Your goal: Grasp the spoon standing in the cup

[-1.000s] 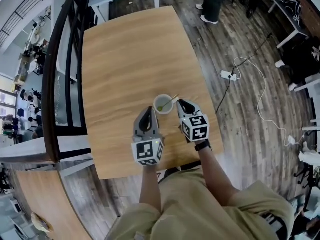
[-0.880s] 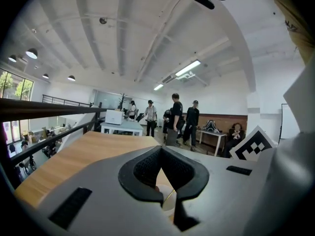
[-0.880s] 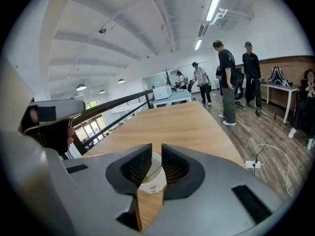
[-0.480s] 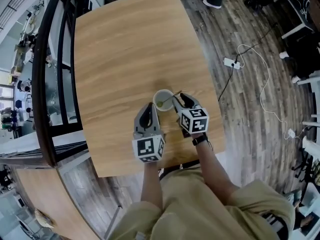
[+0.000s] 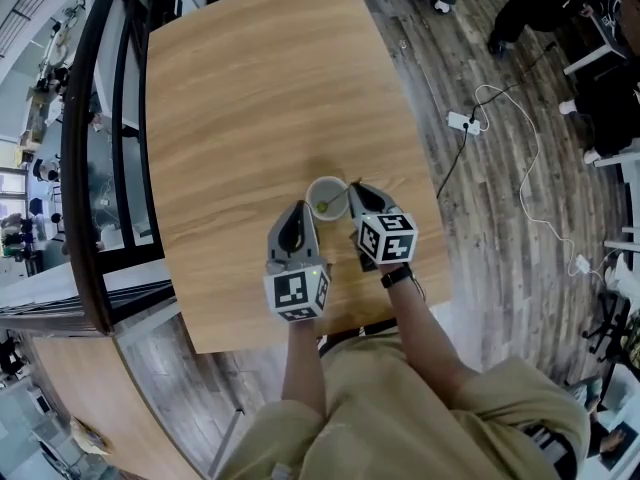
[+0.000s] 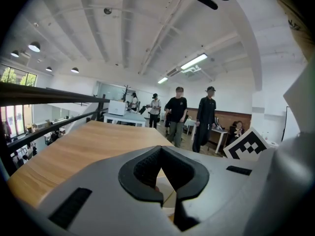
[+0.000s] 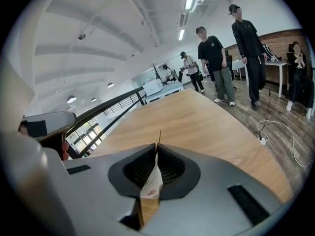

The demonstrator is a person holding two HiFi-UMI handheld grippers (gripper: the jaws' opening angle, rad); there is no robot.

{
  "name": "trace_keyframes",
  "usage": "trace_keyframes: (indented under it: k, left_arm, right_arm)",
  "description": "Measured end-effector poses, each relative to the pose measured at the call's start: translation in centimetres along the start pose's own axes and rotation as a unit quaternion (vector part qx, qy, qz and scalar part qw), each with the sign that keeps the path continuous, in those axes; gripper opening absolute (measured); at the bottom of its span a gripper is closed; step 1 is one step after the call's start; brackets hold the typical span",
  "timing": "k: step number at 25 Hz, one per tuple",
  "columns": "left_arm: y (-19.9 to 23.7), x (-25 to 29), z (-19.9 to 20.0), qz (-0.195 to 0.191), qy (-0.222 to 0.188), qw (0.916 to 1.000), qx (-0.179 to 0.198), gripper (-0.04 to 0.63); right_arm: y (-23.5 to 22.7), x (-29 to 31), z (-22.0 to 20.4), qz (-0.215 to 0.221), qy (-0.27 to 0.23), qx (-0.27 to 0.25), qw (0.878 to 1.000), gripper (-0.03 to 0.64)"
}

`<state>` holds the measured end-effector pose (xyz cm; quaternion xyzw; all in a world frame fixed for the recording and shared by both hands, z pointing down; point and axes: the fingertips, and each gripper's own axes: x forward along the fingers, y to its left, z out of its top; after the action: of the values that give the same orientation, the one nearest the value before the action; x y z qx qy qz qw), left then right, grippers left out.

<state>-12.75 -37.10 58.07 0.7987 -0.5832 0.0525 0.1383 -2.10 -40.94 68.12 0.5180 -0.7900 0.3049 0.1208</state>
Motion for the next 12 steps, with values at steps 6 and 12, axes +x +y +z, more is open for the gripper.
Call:
trace_keyframes:
  k: [6,12]
  left_arm:
    - [-0.3,-1.3,0.7,0.001,-0.011,0.9999,-0.002,0.002]
    - [-0.4,-3.1,2.0,0.002,-0.031,0.9995,-0.002,0.002]
  right_arm:
    - [0.9,-1.7,1.0,0.000,-0.018,-0.016,1.000,0.017]
    - [2.0,-4.1,2.7,-0.003,-0.047,-0.026,0.999,0.017]
